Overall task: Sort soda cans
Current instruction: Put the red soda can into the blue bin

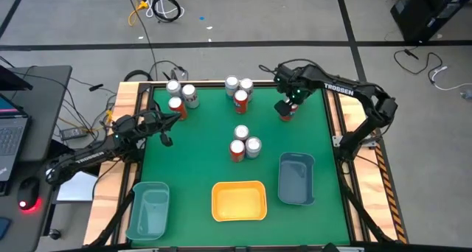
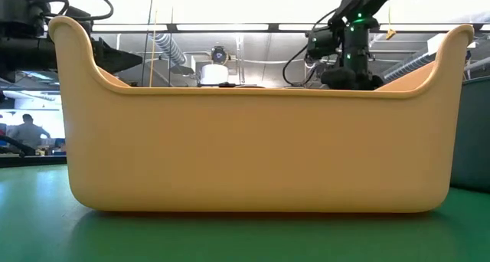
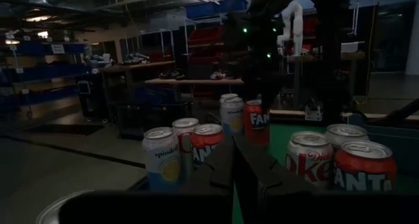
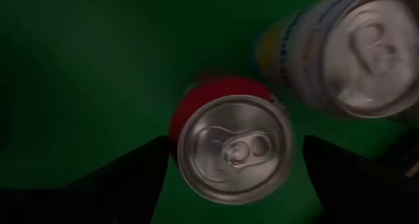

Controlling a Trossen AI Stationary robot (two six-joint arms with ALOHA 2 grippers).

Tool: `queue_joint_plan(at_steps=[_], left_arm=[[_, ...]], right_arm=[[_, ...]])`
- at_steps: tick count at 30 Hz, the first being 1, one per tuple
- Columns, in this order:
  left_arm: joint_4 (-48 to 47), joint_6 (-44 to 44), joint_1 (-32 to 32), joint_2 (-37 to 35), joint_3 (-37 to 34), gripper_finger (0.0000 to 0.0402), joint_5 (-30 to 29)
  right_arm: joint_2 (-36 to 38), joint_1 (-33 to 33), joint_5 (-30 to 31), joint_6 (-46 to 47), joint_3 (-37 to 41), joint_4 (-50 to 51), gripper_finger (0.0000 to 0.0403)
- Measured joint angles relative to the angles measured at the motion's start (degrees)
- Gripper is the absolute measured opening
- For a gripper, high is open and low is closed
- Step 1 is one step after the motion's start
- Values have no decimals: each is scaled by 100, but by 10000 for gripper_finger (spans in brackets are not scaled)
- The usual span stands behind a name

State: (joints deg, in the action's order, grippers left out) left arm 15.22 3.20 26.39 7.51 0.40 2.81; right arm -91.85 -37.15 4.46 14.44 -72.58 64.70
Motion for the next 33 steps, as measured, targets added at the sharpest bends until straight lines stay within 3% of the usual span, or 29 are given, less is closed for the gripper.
queue_joint_plan(at_steps=[7, 13, 16, 20, 25, 29, 33], left_arm=[[-27, 0, 0, -2, 0, 12, 2], [-42, -2, 0, 0, 0, 12, -6], [-42, 0, -1, -1, 0, 12, -49], [-24, -3, 0, 0, 0, 12, -64], [75, -33, 0, 0, 0, 12, -66], [76, -42, 0, 0, 0, 12, -66], [76, -76, 0, -2, 0, 12, -67]], right_arm=[[-3, 51, -65, -92, 446, -672, 332], [2, 93, -78, -112, 509, -939, 291], [-9, 185, -122, -210, 404, -848, 291], [-7, 428, -131, -245, -153, -141, 291], [9, 1069, -124, 121, -1445, 1395, 291], [21, 1923, -128, 954, -2462, 2487, 291], [277, 2986, -495, 2210, -2689, 2418, 291]])
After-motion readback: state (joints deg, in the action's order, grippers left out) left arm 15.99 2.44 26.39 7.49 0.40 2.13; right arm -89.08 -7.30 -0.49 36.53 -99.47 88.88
